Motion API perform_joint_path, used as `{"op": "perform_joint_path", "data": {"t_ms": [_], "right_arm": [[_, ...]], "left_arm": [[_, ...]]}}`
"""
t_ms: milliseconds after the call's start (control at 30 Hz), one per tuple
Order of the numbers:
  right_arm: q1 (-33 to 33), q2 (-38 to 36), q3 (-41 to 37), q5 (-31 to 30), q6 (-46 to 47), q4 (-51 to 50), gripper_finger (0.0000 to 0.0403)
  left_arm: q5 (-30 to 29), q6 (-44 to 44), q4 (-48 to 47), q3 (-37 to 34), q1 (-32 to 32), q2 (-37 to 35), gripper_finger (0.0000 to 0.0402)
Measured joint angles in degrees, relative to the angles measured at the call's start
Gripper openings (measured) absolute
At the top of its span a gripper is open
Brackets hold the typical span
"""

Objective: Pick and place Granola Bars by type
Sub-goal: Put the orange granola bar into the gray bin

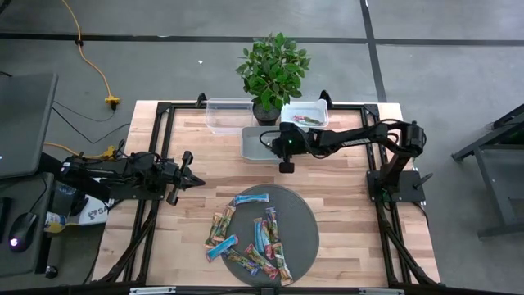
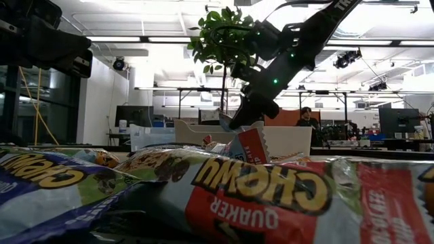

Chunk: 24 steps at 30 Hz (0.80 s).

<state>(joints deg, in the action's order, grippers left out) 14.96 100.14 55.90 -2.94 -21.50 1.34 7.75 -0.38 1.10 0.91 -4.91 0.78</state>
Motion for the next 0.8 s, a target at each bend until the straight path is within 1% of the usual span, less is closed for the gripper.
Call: {"op": "perform_joint_path", "data": {"t_ms": [100, 367, 467, 633, 733, 800], "right_arm": [[0.00, 0.00, 0.00, 0.11, 0.03, 0.00, 0.0051], [0.00, 0.00, 0.00, -0.80, 1.96, 0.36, 0.0124], [-0.02, -0.01, 0.00, -2.54, 3.65, 2.32, 0.0143], [-0.31, -2.38, 0.00, -3.49, 8.28, 7.78, 0.0157], [-1.12, -4.81, 0.00, -3.74, 12.68, 8.88, 0.0159], [-1.99, -6.17, 0.00, -2.07, 16.12, 9.03, 0.0158]], "left_arm": [[0.00, -0.02, -0.02, -0.02, 0.02, -0.02, 0.0001], [0.04, 0.00, -0.01, -0.01, 0.02, -0.02, 0.0001], [0.04, 0.00, -0.02, -0.02, 0.02, -0.02, 0.0001], [0.07, -0.01, 0.00, -0.01, 0.00, -0.02, 0.0001], [0.07, 0.00, 0.00, -0.02, 0.02, -0.02, 0.0001], [0.09, 0.00, 0.00, -0.02, 0.02, -0.02, 0.0001]]}}
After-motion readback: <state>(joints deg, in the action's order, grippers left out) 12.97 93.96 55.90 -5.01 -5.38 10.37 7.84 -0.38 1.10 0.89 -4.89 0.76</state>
